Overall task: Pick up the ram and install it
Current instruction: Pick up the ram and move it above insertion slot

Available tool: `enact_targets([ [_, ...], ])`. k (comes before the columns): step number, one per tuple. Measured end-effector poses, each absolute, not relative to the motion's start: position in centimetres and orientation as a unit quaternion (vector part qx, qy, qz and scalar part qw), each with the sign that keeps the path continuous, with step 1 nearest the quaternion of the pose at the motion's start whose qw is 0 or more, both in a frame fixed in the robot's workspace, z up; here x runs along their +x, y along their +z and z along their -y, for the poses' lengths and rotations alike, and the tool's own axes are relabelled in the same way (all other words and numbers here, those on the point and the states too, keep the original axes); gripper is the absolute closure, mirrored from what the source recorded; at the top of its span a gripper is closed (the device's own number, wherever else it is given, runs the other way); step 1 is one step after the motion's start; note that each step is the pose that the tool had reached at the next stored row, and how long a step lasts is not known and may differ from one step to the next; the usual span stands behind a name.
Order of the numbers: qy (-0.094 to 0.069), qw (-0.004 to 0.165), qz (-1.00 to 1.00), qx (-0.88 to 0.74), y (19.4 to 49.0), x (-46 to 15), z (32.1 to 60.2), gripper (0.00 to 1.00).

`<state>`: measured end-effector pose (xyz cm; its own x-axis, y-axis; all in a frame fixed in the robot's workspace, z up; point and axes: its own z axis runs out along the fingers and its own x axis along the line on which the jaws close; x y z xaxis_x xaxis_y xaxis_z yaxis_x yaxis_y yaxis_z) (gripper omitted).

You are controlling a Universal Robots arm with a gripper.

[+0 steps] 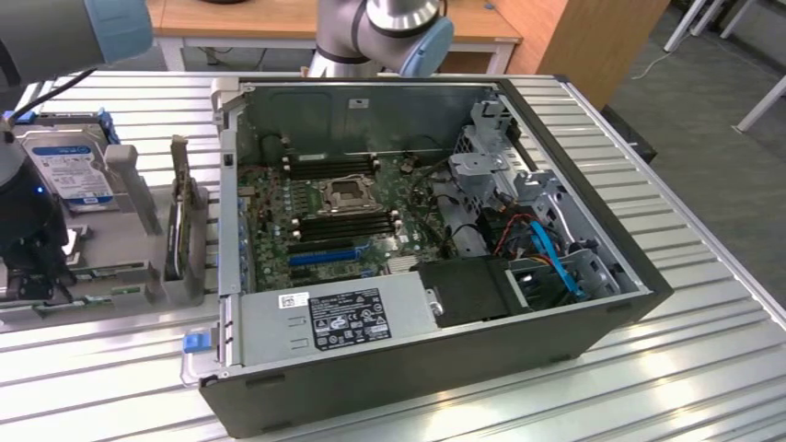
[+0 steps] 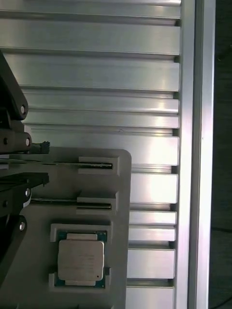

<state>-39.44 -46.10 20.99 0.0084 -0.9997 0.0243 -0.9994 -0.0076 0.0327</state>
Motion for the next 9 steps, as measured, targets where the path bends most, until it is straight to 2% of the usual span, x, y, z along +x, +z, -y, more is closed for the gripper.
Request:
enact_targets([
  [9,-0.003,0.019,0.704,0.71,19.96,-40.22,46.11,0.7],
])
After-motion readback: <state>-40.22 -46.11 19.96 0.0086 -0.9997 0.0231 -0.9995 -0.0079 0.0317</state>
